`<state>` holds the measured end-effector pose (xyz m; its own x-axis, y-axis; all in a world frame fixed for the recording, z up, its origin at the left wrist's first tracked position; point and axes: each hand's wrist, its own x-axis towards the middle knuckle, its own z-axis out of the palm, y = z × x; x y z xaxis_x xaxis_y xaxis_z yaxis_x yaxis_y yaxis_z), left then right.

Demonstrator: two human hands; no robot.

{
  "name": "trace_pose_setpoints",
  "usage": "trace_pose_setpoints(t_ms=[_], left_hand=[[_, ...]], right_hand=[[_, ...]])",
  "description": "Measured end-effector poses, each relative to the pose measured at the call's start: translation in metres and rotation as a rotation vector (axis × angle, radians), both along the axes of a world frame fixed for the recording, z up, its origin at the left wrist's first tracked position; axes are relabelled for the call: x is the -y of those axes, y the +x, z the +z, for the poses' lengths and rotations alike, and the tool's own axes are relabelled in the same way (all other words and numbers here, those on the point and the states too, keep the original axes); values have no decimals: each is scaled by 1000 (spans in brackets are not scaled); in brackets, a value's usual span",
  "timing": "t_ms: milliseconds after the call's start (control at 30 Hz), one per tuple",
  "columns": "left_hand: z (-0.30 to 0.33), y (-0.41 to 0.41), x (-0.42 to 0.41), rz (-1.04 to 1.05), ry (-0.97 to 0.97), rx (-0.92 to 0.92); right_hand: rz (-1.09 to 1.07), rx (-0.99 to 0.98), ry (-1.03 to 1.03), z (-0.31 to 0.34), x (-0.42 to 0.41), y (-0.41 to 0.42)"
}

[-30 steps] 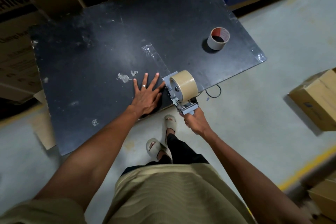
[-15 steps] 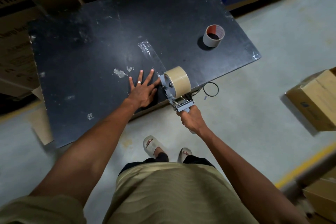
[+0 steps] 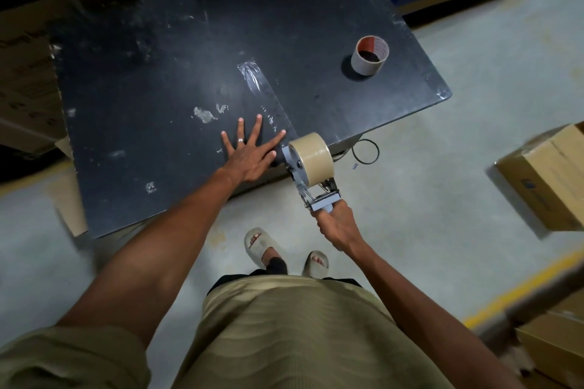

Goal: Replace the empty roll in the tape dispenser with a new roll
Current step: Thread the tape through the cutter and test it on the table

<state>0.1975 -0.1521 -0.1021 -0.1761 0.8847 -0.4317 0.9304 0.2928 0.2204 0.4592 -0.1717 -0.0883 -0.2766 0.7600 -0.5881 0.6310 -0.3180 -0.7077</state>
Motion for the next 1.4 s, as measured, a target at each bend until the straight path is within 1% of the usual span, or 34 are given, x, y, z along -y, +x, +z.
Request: trace_pose_setpoints(t_ms=[133, 333, 500, 667, 733, 833, 900, 1000, 1100, 1133, 1267, 1400], left_hand=[[1, 2, 0, 2, -15, 11], [4, 1, -1, 3, -18, 25], [4, 0, -3, 7, -55, 11], [-3, 1, -3, 21, -47, 9], [-2, 0, -3, 26, -46, 12], [3, 0, -3, 25, -43, 27], [8, 1, -3, 32, -44, 49], [8, 2, -3, 33, -27, 40], [4, 3, -1, 34, -27, 44], [4, 3, -1, 32, -27, 45], [7, 0, -3, 35, -23, 37], [6, 0, -2, 36, -14, 32]], right_hand=[[0, 56, 48, 2, 6, -6], [42, 116, 69, 3, 6, -9], [97, 256, 108, 5, 10, -5], [97, 289, 124, 3, 15, -6], [86, 271, 116, 4, 16, -9], [72, 193, 114, 7, 18, -10], [35, 125, 63, 4, 25, 0], [-23, 133, 2, -2, 39, 20], [-143, 51, -106, 7, 37, 19], [-147, 33, -119, 13, 34, 17], [-88, 19, -33, 30, 30, 19], [-116, 7, 55, 36, 27, 24]])
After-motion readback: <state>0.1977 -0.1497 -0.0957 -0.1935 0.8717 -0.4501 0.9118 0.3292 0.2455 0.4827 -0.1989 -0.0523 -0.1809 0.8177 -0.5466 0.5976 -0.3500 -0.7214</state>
